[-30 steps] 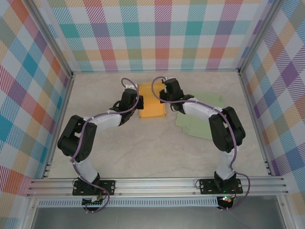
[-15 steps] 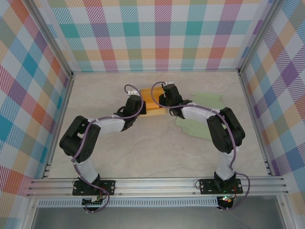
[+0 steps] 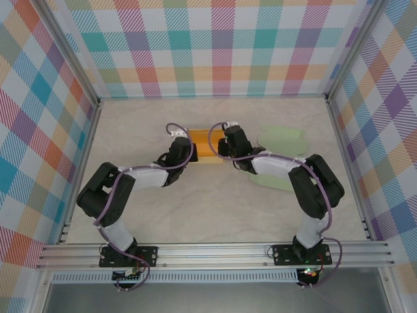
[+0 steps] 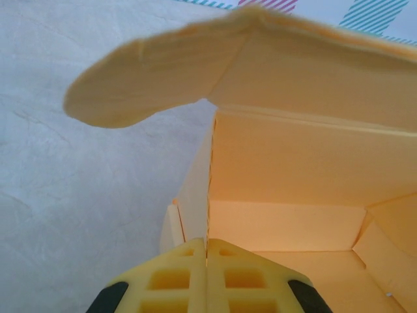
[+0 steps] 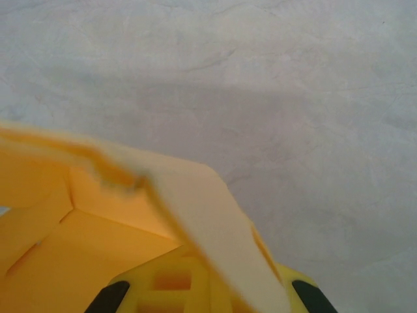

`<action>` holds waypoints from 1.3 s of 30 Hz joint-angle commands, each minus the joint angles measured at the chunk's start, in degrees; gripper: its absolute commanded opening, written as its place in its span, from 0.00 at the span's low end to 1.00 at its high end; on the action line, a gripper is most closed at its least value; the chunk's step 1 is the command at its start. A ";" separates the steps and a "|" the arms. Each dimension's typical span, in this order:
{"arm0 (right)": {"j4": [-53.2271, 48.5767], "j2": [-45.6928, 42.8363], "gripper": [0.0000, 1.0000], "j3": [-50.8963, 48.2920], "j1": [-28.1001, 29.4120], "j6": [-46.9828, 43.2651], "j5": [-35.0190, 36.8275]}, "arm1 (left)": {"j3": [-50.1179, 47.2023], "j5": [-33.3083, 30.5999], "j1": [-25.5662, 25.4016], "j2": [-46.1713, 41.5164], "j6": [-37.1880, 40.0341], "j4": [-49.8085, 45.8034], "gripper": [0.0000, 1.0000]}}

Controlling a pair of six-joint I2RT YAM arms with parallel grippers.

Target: Fold the paper box

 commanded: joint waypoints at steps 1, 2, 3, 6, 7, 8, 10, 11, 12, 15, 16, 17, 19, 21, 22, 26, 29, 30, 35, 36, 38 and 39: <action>-0.63 -0.70 0.07 -3.00 2.78 2.42 -3.25 | -2.91 0.59 -1.15 -2.18 -3.21 -0.83 0.00; -0.56 -0.77 0.07 -3.51 3.27 2.86 -2.68 | -3.40 0.55 -1.22 -2.49 -3.61 -0.76 0.00; -0.45 -0.86 0.07 -4.07 3.78 3.51 -1.91 | -4.08 0.63 -1.24 -2.82 -3.81 -0.63 0.00; 0.59 -1.08 0.07 -6.00 4.60 5.24 -0.52 | -5.79 0.69 -1.25 -3.86 -5.23 -0.56 0.00; 1.04 -1.17 0.07 -6.69 4.73 5.89 -0.07 | -6.34 0.96 -1.24 -4.37 -5.59 -0.46 0.00; 1.38 -1.21 0.07 -7.21 4.80 6.28 0.13 | -7.00 1.23 -1.24 -4.94 -5.99 -0.37 0.00; 2.03 -1.32 0.07 -8.17 4.91 6.95 0.64 | -8.39 2.02 -1.24 -6.54 -6.50 -0.02 0.00; 2.22 -1.31 0.07 -8.41 5.00 7.00 0.95 | -8.97 2.41 -1.24 -7.32 -6.68 0.03 0.00; 2.20 -1.26 0.07 -8.55 5.00 7.19 1.42 | -9.50 2.94 -1.28 -8.34 -6.88 0.03 0.03; 2.18 -1.02 0.07 -8.68 5.09 7.39 2.26 | -11.22 3.95 -1.59 -11.77 -7.09 -1.01 0.20; 2.22 -0.90 0.07 -8.64 5.09 7.50 2.50 | -11.66 3.85 -1.81 -13.43 -7.23 -1.94 0.25; 2.19 -0.89 0.07 -8.64 5.09 7.64 2.68 | -12.17 3.72 -1.98 -14.87 -7.21 -2.69 0.30; 2.22 -0.69 0.07 -8.64 5.16 7.86 3.04 | -13.17 2.82 -2.23 -18.52 -7.24 -4.85 0.40; 2.22 -0.69 0.07 -8.63 5.18 8.08 3.21 | -14.33 1.29 -2.48 -22.25 -7.45 -7.81 0.48; 2.22 -0.64 0.08 -8.64 5.22 8.12 3.22 | -14.84 0.28 -2.56 -24.34 -7.93 -9.68 0.53; 1.75 -0.86 0.09 -8.55 5.43 7.91 3.08 | -16.92 -2.84 -2.67 -32.27 -10.58 -15.94 0.61; 0.95 -1.08 0.10 -8.20 5.77 7.63 2.80 | -17.30 -5.43 -2.73 -37.83 -12.57 -21.32 0.65; 0.59 -1.19 0.11 -8.03 5.94 7.36 2.73 | -16.77 -6.27 -2.73 -39.49 -12.71 -23.27 0.66; -1.51 -1.88 0.15 -6.76 7.34 5.26 3.25 | -10.46 -9.29 -2.55 -42.34 -10.80 -32.59 0.66; -1.64 -2.24 0.18 -6.76 7.54 4.97 3.53 | -8.66 -9.25 -2.56 -41.73 -10.07 -34.02 0.67; -2.21 -3.17 0.27 -6.87 7.91 4.70 3.89 | -5.39 -8.40 -2.47 -40.15 -8.34 -35.51 0.71; -2.55 -3.89 0.33 -6.96 8.14 4.69 4.17 | -3.94 -7.98 -2.47 -39.05 -7.51 -36.13 0.74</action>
